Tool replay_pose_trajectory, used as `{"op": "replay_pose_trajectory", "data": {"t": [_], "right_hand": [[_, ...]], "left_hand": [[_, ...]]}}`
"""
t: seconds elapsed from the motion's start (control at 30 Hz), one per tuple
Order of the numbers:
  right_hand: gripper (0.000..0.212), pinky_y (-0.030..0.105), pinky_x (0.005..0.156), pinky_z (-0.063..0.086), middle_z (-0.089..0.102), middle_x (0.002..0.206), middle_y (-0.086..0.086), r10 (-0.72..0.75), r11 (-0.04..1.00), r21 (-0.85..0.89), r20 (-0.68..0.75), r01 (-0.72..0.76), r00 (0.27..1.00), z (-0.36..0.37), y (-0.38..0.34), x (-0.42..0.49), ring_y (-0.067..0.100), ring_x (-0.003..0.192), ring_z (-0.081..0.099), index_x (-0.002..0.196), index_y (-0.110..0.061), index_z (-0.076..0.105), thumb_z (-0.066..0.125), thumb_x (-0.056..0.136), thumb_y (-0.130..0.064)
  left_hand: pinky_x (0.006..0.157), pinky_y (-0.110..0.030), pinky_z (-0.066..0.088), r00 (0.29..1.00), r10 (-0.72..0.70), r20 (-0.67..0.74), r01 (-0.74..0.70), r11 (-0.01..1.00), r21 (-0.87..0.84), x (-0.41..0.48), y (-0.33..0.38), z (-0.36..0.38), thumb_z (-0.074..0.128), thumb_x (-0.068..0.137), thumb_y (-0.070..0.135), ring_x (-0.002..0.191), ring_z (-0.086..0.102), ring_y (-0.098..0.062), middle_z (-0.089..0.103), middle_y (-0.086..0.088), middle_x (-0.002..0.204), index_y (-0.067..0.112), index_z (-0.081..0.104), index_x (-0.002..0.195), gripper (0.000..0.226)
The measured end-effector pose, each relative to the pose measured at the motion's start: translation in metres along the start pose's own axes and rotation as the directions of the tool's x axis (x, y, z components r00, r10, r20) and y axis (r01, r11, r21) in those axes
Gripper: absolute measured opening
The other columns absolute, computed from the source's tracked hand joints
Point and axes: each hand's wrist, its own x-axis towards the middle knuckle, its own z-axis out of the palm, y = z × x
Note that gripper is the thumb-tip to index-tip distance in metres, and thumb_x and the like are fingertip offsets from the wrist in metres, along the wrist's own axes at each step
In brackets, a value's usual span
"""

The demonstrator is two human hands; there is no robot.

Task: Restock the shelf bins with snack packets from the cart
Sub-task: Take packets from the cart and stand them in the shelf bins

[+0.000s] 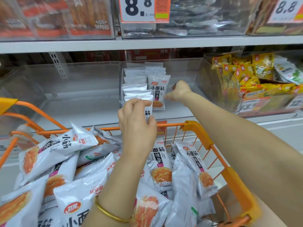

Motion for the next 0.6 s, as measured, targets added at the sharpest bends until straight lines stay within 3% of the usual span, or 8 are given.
{"op": "replay_pose_trajectory", "data": {"t": [0.07, 0.17, 0.27, 0.33, 0.4, 0.5, 0.6], "right_hand": [[0.050, 0.042, 0.090, 0.052, 0.052, 0.102, 0.011, -0.031, 0.999, 0.006, -0.035, 0.032, 0.999, -0.013, -0.003, -0.013, 0.029, 0.101, 0.061, 0.113, -0.003, 0.045, 0.077, 0.076, -0.015], [0.032, 0.039, 0.075, 0.058, 0.052, 0.087, 0.005, -0.162, 0.980, 0.101, -0.111, 0.173, 0.981, -0.038, -0.009, -0.053, 0.024, 0.084, 0.063, 0.100, -0.007, 0.050, 0.073, 0.079, -0.007], [0.015, 0.034, 0.059, 0.060, 0.061, 0.074, 0.006, -0.306, 0.951, 0.069, 0.052, 0.302, 0.951, -0.059, -0.005, -0.111, 0.022, 0.071, 0.068, 0.088, -0.009, 0.059, 0.069, 0.081, -0.001], [0.005, 0.031, 0.059, 0.060, 0.068, 0.075, 0.008, -0.278, 0.929, -0.158, 0.297, 0.334, 0.914, -0.060, 0.002, -0.140, 0.019, 0.067, 0.070, 0.087, -0.011, 0.064, 0.066, 0.084, -0.006], [0.008, 0.031, 0.061, 0.057, 0.069, 0.082, 0.007, -0.179, 0.791, -0.464, 0.447, 0.398, 0.876, -0.046, 0.012, -0.150, 0.020, 0.073, 0.069, 0.091, -0.012, 0.066, 0.061, 0.088, -0.018], [0.019, 0.030, 0.064, 0.043, 0.057, 0.080, 0.004, -0.144, 0.521, -0.759, 0.372, 0.390, 0.917, -0.014, 0.028, -0.149, 0.023, 0.088, 0.061, 0.089, -0.011, 0.061, 0.055, 0.093, -0.029], [0.010, 0.028, 0.068, 0.043, 0.062, 0.088, 0.004, -0.182, 0.450, -0.800, 0.353, 0.397, 0.918, 0.005, 0.037, -0.148, 0.025, 0.096, 0.062, 0.089, -0.012, 0.062, 0.055, 0.092, -0.020]], "left_hand": [[0.095, -0.019, 0.021, 1.000, 0.010, 0.008, -0.010, 1.000, -0.014, -0.001, 0.001, 0.000, 0.055, 0.086, 0.008, 0.118, 0.028, -0.008, 0.042, 0.011, 0.120, 0.026, 0.056, 0.115, 0.034], [0.097, -0.022, 0.024, 0.998, 0.047, 0.040, -0.045, 0.998, -0.041, -0.001, 0.004, 0.000, 0.055, 0.087, 0.008, 0.115, 0.030, -0.006, 0.043, 0.014, 0.114, 0.034, 0.055, 0.107, 0.033], [0.094, -0.019, 0.024, 0.995, 0.075, 0.065, -0.071, 0.996, -0.052, -0.002, 0.006, 0.000, 0.054, 0.087, 0.009, 0.112, 0.030, -0.004, 0.042, 0.017, 0.110, 0.036, 0.055, 0.105, 0.032], [0.089, -0.015, 0.022, 0.995, 0.070, 0.076, -0.066, 0.997, -0.048, -0.002, 0.006, 0.000, 0.053, 0.088, 0.009, 0.114, 0.031, -0.006, 0.042, 0.018, 0.109, 0.032, 0.058, 0.109, 0.031], [0.087, -0.013, 0.022, 0.994, 0.073, 0.085, -0.069, 0.996, -0.053, -0.003, 0.008, 0.000, 0.053, 0.087, 0.009, 0.114, 0.032, -0.007, 0.043, 0.017, 0.108, 0.030, 0.059, 0.109, 0.031], [0.088, -0.014, 0.023, 0.993, 0.079, 0.089, -0.074, 0.995, -0.060, -0.003, 0.009, 0.000, 0.053, 0.088, 0.010, 0.114, 0.034, -0.008, 0.044, 0.016, 0.108, 0.029, 0.060, 0.108, 0.029], [0.085, -0.010, 0.022, 0.991, 0.089, 0.097, -0.082, 0.994, -0.069, -0.004, 0.010, -0.001, 0.054, 0.089, 0.011, 0.112, 0.036, -0.007, 0.045, 0.015, 0.107, 0.028, 0.061, 0.109, 0.027]]}}
